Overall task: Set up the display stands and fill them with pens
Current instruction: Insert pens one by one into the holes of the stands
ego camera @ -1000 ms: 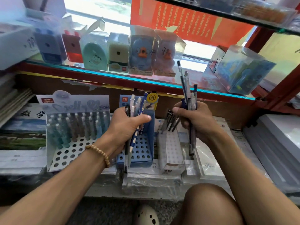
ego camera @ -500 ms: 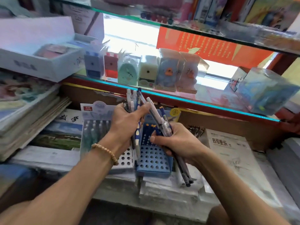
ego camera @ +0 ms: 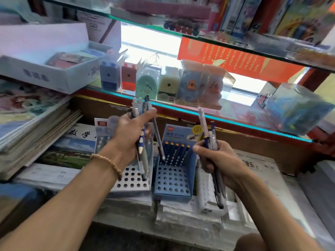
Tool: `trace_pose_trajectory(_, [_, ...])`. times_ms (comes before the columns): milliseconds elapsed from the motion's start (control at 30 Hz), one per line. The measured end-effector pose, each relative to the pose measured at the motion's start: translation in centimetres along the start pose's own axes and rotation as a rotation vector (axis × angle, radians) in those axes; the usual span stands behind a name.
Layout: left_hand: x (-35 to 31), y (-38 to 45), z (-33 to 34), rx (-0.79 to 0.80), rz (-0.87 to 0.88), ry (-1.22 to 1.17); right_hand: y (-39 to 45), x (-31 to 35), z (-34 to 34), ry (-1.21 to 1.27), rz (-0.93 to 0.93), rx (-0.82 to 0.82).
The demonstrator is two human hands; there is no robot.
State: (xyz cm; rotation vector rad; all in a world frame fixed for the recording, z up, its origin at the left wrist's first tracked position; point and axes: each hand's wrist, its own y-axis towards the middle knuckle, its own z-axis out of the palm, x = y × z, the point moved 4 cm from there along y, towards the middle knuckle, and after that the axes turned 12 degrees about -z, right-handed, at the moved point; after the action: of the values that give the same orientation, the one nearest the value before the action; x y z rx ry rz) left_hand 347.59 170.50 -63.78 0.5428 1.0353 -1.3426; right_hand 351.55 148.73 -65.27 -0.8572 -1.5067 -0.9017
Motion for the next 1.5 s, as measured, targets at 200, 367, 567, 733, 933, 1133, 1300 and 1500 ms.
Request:
trace_pose_trajectory(200, [3.2, -0.6, 2.7, 0.099, -0.102, 0.192, 0.8, 1.8, 0.9, 0.049, -0.1, -0.12])
trace_pose_trajectory(367, [4.5, 0.5, 2.4, -0.027, -0.104, -0.038, -0.8, 1.6, 1.8, -0.18, -0.034, 0.026])
trace_pose_trajectory(567, [4.5, 0.8, 2.8, 0.027, -0.114, -0.283, -1.5, 0.7, 2.6, -0.231, 0.081, 0.225])
trace_pose_trajectory(733, [4.6, 0.7, 2.5, -0.008, -0.079, -0.254, -1.3, 0.6, -0.3, 0.009, 0.039, 0.015])
trace_pose_trajectory(933, [5.5, 0.0, 2.8, 0.044, -0.047, -0.084, -0.8, 0.8, -3.2, 0.175, -0.012, -0.354])
trace_pose_trajectory(1133, [7.1, -1.0, 4.0, 0.042, -0.093, 0.146, -0.9, 1.7, -6.5, 0.317, -0.062, -0.603])
trace_pose_trajectory(1300, [7.8, -0.5, 5.1, 0.051, -0.111, 0.347, -3.2, 3.3, -12.4, 0.008, -0.153, -0.763])
trace_pose_trajectory(1500, [8.7, 0.0, 6.1, 0.135, -0.106, 0.409, -3.3, 2.3, -13.9, -0.432, -0.147, -0.709])
